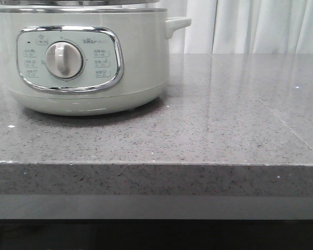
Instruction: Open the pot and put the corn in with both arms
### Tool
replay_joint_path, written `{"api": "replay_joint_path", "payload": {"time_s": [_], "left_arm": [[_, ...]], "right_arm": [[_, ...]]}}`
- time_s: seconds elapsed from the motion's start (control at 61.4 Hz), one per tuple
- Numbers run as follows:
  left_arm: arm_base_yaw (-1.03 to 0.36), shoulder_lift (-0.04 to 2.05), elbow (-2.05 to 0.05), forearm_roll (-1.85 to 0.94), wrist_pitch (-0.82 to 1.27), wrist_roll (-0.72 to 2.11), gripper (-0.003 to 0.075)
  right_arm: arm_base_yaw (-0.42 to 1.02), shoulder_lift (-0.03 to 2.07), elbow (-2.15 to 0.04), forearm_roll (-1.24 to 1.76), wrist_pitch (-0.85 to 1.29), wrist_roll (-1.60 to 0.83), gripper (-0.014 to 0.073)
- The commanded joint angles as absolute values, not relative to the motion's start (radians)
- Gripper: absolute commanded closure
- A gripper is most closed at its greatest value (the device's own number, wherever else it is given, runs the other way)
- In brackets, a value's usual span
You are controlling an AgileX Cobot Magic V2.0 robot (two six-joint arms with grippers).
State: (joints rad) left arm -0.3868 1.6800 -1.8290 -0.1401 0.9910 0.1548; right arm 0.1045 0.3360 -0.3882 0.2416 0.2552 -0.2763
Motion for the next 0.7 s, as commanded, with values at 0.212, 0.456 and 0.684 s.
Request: {"api": "replay_joint_path", "payload": {"time_s": [0.212,0.456,0.684], "left_arm": [[-0.391,1.647,-1.874,-0.171,0.915,0.155,0.0469],[-0.391,1.647,-1.874,-0.171,0.941,0.155,0.0469],[-0.391,1.647,-1.874,-0.171,0.941,0.155,0.043]], "right_arm": [[0.104,0.34,-0.413,0.247,0.17,-0.283,0.0661],[0.104,0.34,-0.413,0.247,0.169,-0.283,0.0661],[0.104,0.34,-0.413,0.247,0.169,-0.283,0.0661]]}}
